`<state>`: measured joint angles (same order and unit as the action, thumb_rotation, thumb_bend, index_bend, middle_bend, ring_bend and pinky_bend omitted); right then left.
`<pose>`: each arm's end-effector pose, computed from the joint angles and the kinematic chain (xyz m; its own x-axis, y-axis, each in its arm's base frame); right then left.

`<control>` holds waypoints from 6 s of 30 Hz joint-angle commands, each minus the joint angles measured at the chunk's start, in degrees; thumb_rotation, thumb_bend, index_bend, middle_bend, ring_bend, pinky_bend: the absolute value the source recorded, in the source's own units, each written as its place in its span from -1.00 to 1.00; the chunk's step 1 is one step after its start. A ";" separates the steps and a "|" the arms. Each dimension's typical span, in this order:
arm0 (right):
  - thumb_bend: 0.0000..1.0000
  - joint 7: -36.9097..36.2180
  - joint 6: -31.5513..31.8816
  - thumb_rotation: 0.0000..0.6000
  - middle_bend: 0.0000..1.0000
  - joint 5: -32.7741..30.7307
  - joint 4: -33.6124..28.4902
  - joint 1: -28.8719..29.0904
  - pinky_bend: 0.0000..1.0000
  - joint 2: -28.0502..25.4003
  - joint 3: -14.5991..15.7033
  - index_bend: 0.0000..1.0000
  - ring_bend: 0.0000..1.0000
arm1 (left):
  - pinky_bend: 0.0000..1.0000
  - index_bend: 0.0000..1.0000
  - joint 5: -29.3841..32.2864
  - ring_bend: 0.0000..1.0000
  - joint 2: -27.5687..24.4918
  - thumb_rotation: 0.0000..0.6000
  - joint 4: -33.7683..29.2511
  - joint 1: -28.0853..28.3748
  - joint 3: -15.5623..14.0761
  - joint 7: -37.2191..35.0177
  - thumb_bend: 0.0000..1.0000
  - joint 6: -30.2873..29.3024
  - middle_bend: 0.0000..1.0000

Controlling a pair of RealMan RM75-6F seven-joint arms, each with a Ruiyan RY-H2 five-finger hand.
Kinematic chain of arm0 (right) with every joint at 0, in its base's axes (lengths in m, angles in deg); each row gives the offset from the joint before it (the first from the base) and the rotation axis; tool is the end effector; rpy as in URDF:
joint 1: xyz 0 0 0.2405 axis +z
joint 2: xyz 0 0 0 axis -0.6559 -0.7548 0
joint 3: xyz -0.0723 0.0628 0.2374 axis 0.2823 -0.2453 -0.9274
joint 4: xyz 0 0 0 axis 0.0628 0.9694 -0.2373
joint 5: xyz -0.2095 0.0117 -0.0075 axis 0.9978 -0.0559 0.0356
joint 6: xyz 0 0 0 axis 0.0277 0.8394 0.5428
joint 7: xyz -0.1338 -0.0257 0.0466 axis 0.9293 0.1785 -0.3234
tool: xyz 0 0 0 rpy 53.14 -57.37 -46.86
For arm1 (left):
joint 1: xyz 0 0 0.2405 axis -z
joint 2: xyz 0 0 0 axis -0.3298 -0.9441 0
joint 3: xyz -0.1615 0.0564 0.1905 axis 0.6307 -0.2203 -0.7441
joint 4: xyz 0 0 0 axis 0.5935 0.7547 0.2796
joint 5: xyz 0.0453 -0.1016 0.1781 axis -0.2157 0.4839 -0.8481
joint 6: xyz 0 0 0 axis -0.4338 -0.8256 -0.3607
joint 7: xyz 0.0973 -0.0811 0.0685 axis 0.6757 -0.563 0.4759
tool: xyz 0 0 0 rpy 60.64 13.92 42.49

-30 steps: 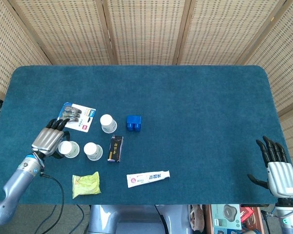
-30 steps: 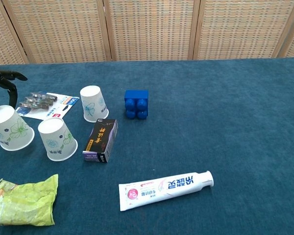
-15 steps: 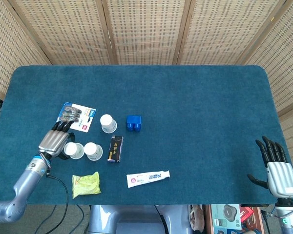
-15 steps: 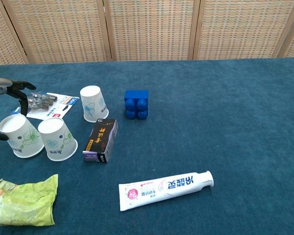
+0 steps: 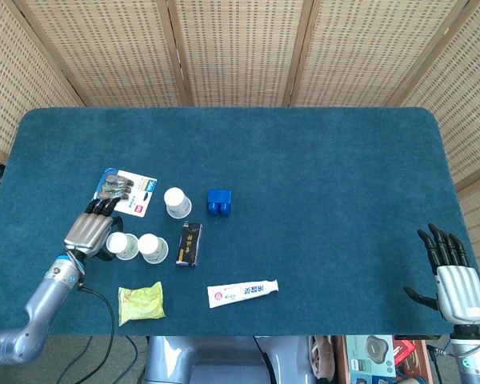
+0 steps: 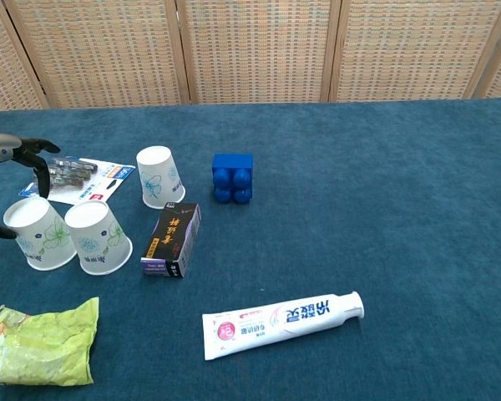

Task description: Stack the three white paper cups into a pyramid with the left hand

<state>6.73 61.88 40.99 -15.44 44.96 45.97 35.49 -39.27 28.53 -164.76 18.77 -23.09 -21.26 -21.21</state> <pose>-0.3081 -0.1799 0.1464 0.3493 0.0400 0.9361 -0.9363 -0.0241 0.3504 -0.2336 0.3101 0.0602 0.5746 0.3925 0.7182 0.8134 -0.1771 -0.5541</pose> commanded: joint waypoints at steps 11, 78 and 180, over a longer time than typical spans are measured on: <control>-1.00 0.13 -0.02 1.00 -1.00 -0.04 0.02 0.02 -1.00 0.07 -0.01 -1.00 -1.00 | -1.00 -0.68 0.03 -1.00 -1.04 1.00 -1.28 -0.71 0.43 -1.69 -0.69 -0.58 -1.00; -1.00 -8.74 -3.64 1.00 -1.00 -4.56 2.45 0.66 -1.00 -1.61 -1.63 -1.00 -1.00 | -1.00 -0.33 34.65 -1.00 20.64 1.00 21.93 26.67 7.39 19.64 -0.69 4.11 -1.00; -1.00 -5.38 -1.18 1.00 -1.00 -2.24 0.34 -0.07 -1.00 -1.52 -0.90 -1.00 -1.00 | -1.00 -0.11 6.39 -1.00 -10.69 1.00 -14.50 7.39 -1.02 8.42 -0.69 -2.20 -1.00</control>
<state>1.35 60.70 38.75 -15.09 44.88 44.46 34.58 -33.19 17.46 -179.65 26.03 -24.11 -12.87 -23.55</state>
